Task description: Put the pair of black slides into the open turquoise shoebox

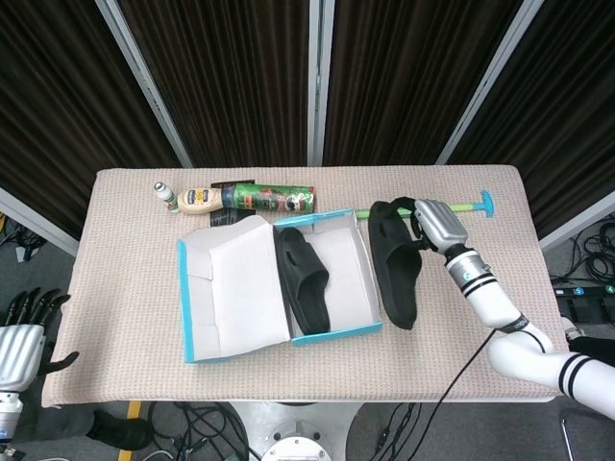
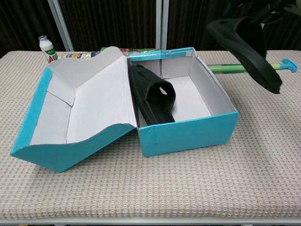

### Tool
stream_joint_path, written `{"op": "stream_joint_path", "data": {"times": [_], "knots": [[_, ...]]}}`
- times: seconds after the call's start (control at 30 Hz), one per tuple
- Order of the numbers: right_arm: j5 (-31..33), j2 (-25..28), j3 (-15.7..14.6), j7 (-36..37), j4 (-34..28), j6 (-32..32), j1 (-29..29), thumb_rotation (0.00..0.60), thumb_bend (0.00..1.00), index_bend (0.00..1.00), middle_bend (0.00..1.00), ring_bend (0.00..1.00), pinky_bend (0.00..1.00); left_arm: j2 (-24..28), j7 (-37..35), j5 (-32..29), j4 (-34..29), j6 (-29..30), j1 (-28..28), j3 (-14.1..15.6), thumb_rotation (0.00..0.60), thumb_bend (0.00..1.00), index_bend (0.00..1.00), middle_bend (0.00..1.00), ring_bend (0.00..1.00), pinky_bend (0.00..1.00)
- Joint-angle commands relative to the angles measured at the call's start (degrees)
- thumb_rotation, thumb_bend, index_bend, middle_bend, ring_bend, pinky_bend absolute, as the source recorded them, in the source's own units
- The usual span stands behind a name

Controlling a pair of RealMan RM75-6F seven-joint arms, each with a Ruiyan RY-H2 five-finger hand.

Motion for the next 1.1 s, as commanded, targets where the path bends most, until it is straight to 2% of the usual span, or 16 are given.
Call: {"op": "stream_joint_path", "data": {"times": [0.03,0.37,0.53,0.8,1.1], "knots": [[-3.4,-6.8,3.1,5.0,2.5,2.0,1.4,0.600,0.27,0.42,0.37,0.74,0.98,-0.1,0.2,-0.2,0.2,0.0,0.1,0.0,0.600,0.03,0.17,0.10,0.01,0.02],[-2.0,-21.4,4.2,8.8,15.2,3.0,6.3,0.600,0.27,0.37,0.31,0.74,0.98,-0.8,-1.3,-1.1,1.8,-0.9,0.3,0.1,0.600,0.03,0.17,0.10,0.01,0.02],[-3.0,-26.1,3.9,11.5,20.8,3.9,7.2,0.600,0.26,0.35,0.30,0.74,0.98,-1.2,-2.1,-1.2,2.5,-1.2,0.1,0.0,0.600,0.03,0.17,0.10,0.01,0.02],[-4.1,-28.9,2.8,14.2,26.6,3.2,7.3,0.600,0.26,0.33,0.28,0.74,0.98,-1.4,-2.9,-1.1,3.1,-1.6,-0.1,-0.1,0.600,0.03,0.17,0.10,0.01,0.02],[-6.1,-29.8,0.6,15.9,28.8,3.1,6.4,0.600,0.26,0.28,0.25,0.74,0.98,-1.6,-3.0,-0.9,3.2,-1.9,-0.5,-0.2,0.600,0.03,0.17,0.10,0.01,0.02]]}}
